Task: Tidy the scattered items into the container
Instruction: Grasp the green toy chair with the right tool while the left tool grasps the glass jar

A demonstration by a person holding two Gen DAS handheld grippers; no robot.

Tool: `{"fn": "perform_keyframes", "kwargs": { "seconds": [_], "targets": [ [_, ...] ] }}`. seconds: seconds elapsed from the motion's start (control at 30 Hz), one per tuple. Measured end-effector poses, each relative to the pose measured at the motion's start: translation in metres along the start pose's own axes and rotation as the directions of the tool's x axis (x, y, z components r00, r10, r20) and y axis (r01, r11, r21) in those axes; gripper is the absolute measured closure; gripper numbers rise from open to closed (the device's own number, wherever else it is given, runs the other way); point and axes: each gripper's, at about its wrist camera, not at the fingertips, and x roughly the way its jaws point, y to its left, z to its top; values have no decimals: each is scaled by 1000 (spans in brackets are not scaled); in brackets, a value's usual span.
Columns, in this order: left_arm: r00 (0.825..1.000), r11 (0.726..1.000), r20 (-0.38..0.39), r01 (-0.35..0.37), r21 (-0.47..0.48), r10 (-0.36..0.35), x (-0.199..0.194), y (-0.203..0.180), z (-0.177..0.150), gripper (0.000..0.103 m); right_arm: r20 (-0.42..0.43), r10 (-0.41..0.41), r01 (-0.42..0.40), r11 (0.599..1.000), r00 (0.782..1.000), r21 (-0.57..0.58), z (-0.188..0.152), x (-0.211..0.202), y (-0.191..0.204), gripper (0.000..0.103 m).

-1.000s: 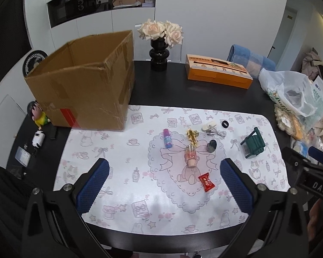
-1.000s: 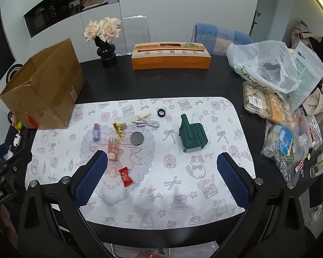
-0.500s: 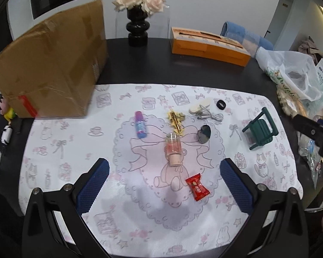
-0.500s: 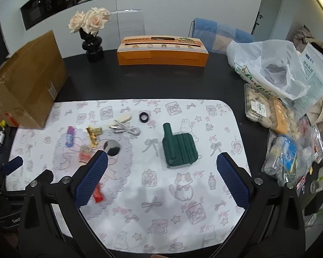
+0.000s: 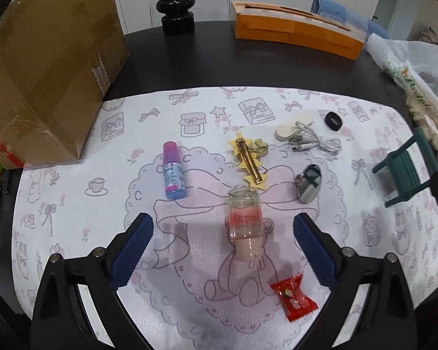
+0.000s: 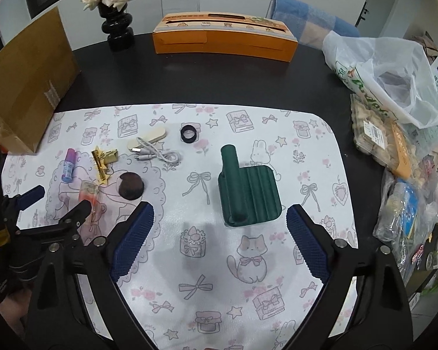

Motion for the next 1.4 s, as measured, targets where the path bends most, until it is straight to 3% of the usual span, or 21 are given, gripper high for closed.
{"fn": "perform_keyframes", "kwargs": {
  "seconds": [0.1,0.17,0.23,0.33,0.4,0.47,0.57,0.8,1.03,1.1,1.13,1.4],
  "targets": [
    [1000,1000,-14,-20,16,20,11,-2,1,16,6,3,-3,1000,1000,10,1,3,-3,17],
    [998,999,-46,-29,21,30,20,-3,0,30,-5,-6,6,1000,1000,15,1,9,-5,25],
    [997,1000,-73,-26,14,27,28,-2,-2,31,-20,-18,19,1000,1000,24,0,15,-8,33],
    [997,1000,-82,-12,2,12,32,0,-4,35,-36,6,-4,998,999,58,4,26,-13,35],
    [997,1000,-78,-6,14,7,30,-2,-5,43,-64,33,-27,996,997,82,8,37,-16,46],
    [997,1000,-78,-2,23,4,28,-3,-5,49,-88,44,-37,996,995,83,9,46,-15,70],
    [997,1000,-81,-2,18,4,27,-3,-6,52,-124,-6,14,998,992,61,6,54,-14,84],
    [999,1000,-48,-1,29,2,24,-4,-12,55,-126,33,-21,996,991,91,9,55,-21,89],
    [996,999,-85,-1,43,5,29,-7,-5,56,-113,51,-37,992,992,121,8,55,-29,90],
    [997,999,-82,5,43,-1,28,-8,-4,63,-109,49,-38,993,993,108,7,53,-28,90],
    [997,999,-81,8,43,-4,28,-9,-4,76,-109,53,-42,995,993,95,6,52,-27,91],
    [996,999,-69,51,18,-50,24,3,-5,76,-84,65,-59,996,994,74,2,41,-25,91]
  ]
}}
